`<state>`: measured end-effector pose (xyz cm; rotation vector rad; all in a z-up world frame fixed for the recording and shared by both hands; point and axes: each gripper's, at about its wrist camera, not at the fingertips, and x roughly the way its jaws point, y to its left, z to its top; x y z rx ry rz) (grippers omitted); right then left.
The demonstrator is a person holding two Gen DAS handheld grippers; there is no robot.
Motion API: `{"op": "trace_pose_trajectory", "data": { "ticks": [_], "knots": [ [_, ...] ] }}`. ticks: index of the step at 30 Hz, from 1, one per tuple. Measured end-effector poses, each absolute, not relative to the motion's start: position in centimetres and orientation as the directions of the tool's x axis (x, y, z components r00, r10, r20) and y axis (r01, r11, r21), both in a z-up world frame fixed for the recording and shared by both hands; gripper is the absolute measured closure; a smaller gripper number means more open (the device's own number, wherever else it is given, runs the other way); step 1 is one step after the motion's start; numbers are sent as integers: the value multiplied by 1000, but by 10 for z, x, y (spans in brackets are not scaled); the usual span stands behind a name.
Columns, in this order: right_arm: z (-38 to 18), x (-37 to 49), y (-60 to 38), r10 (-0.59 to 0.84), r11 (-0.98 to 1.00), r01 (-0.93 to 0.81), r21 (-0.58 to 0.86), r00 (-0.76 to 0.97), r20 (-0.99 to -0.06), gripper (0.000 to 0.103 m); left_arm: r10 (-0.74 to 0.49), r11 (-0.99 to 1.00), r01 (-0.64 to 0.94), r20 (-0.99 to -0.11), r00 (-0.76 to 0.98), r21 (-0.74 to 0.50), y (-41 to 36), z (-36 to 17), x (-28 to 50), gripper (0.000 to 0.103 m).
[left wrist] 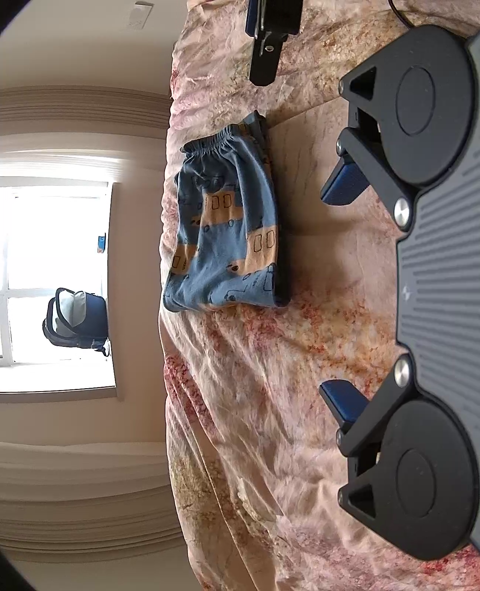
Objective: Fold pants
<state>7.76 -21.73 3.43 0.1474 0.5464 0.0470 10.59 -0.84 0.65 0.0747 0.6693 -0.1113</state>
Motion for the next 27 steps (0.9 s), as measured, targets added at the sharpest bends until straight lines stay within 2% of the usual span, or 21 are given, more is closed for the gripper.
{"op": "trace_pose_trajectory", "data": {
  "ticks": [27],
  "knots": [
    [29, 79, -214, 115, 984, -24, 174, 838, -534, 1, -91, 992, 123, -638, 765, 5, -10, 7, 109, 0]
  ]
}}
